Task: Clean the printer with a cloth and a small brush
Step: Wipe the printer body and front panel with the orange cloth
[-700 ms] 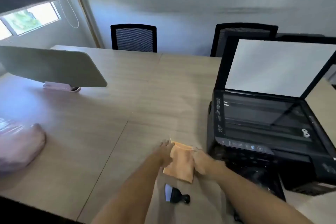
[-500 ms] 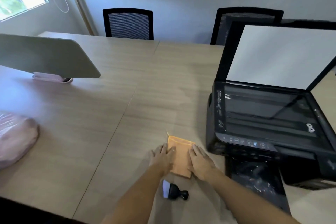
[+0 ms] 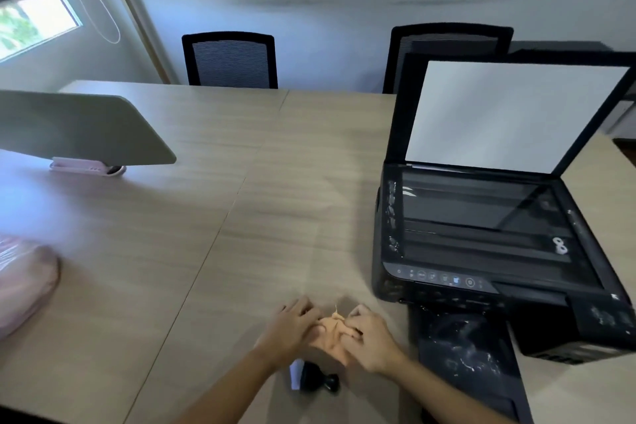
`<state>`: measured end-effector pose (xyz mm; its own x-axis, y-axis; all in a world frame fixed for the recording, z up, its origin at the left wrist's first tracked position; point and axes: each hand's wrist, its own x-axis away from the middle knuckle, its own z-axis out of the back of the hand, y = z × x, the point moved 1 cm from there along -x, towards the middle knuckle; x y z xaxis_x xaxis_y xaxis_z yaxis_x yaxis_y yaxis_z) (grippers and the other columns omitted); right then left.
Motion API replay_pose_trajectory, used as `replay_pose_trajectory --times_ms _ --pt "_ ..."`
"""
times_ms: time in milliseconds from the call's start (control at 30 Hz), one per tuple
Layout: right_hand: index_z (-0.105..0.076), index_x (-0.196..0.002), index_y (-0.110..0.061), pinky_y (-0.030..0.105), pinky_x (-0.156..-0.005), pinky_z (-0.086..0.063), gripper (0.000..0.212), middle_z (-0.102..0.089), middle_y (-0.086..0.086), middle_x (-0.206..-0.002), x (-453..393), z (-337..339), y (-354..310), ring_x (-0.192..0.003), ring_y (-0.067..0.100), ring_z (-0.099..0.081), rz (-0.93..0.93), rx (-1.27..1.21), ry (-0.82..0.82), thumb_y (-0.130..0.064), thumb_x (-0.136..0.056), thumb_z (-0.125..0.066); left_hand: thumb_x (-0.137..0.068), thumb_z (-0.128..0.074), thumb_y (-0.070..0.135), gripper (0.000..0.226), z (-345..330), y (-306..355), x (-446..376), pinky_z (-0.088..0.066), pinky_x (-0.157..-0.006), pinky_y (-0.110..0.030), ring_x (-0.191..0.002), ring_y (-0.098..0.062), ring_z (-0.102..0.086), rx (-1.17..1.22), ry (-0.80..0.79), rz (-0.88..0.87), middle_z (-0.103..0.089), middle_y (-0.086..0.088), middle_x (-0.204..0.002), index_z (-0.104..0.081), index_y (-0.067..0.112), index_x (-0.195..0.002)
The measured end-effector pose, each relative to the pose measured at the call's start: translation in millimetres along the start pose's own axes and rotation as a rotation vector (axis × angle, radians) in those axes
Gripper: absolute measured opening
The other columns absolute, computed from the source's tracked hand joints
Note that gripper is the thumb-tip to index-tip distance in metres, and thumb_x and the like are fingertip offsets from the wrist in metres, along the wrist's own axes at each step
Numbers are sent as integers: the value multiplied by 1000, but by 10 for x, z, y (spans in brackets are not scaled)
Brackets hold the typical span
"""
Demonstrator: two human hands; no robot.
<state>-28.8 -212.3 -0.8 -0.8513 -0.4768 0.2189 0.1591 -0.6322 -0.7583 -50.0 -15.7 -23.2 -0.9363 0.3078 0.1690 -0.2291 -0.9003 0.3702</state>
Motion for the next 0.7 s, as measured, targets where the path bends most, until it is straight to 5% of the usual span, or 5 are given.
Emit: replay_pose_trajectory --times_ms 167,333,467,533,700 --pt "-39 -53 -16 21 -51 -29 32 -37 -8 -56 364 648 -505 -54 5 -35 48 -442 306 -18 -70 -66 -101 -34 42 29 587 463 -103 -41 -78 -25 -85 -15 -51 180 325 -262 -55 -1 -95 -49 22 -85" --pt "-51 -95 -12 30 -68 -48 22 -56 1 -83 421 1382 -770 -74 11 -55 11 -811 695 -24 -86 -67 -91 -55 16 31 1227 1263 -430 -42 -68 -24 -75 -17 -55 435 561 -395 -55 2 -84 -46 14 -61" --pt "-50 -119 -24 33 -85 -53 34 -65 0 -108 443 1685 -845 -99 10 -64 61 -998 453 -38 -88 -55 -79 -65 22 37 1346 1609 -753 -45 -66 -19 -75 -3 -58 808 726 -191 -55 10 -88 -56 4 -48" --pt "-52 -123 -26 29 -81 -53 33 -65 -1 -114 404 1819 -764 -101 10 -64 69 -900 379 -24 -91 -58 -73 -78 26 10 1338 1686 -837 -44 -75 -12 -84 1 -58 923 673 -89 -55 9 -98 -71 23 -66" --pt "-55 -107 -34 50 -90 -52 30 -63 0 -110 -59 2252 -340 -99 20 -62 -148 -529 546 -16 -85 -61 -68 -85 39 88 1047 1451 -822 -39 -97 -17 -119 -5 -48 929 572 227 -47 10 -132 -37 35 -142"
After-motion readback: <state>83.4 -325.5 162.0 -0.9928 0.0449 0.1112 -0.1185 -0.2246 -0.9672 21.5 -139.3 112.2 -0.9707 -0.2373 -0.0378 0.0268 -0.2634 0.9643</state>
